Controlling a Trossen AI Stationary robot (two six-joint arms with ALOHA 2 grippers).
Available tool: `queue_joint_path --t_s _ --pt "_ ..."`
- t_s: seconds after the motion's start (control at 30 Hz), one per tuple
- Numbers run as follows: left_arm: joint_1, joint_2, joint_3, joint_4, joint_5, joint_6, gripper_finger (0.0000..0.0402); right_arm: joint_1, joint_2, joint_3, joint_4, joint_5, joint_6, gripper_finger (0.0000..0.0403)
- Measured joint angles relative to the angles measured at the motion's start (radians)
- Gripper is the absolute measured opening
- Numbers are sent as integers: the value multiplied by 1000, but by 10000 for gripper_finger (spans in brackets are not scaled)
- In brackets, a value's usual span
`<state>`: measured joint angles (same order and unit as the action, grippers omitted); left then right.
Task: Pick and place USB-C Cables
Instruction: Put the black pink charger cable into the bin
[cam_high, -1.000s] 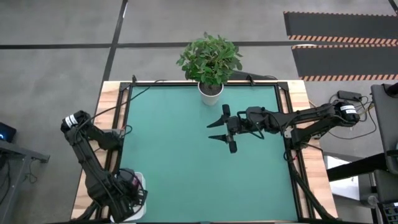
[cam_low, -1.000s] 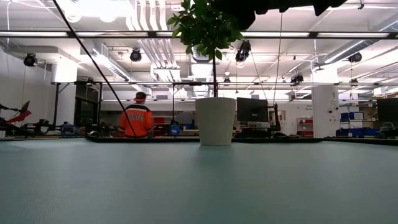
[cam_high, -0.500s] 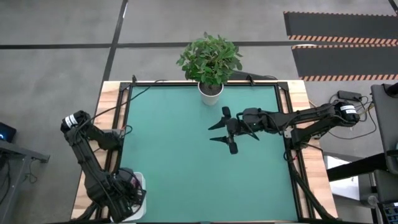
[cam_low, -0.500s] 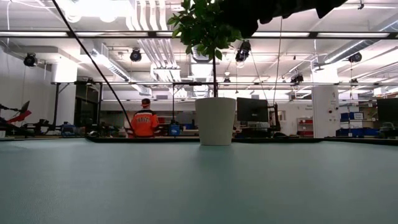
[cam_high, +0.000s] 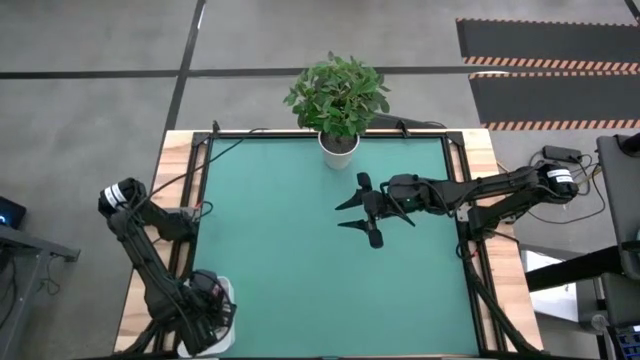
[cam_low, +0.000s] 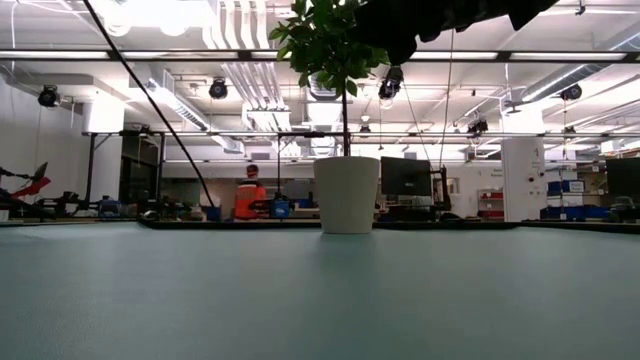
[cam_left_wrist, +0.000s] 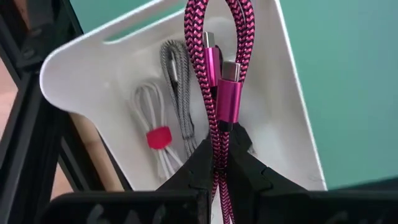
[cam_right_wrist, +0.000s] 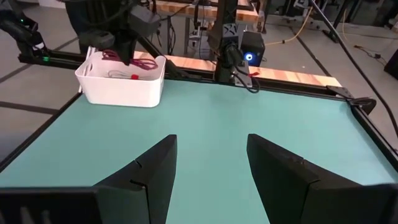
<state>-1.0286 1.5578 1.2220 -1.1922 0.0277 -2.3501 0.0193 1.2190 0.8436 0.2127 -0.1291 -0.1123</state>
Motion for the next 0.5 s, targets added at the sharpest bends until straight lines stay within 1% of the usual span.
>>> queue_joint_path --t_s 0.5 --pt "0 0 -65 38 1 0 10 0 0 -1 0 0 0 187"
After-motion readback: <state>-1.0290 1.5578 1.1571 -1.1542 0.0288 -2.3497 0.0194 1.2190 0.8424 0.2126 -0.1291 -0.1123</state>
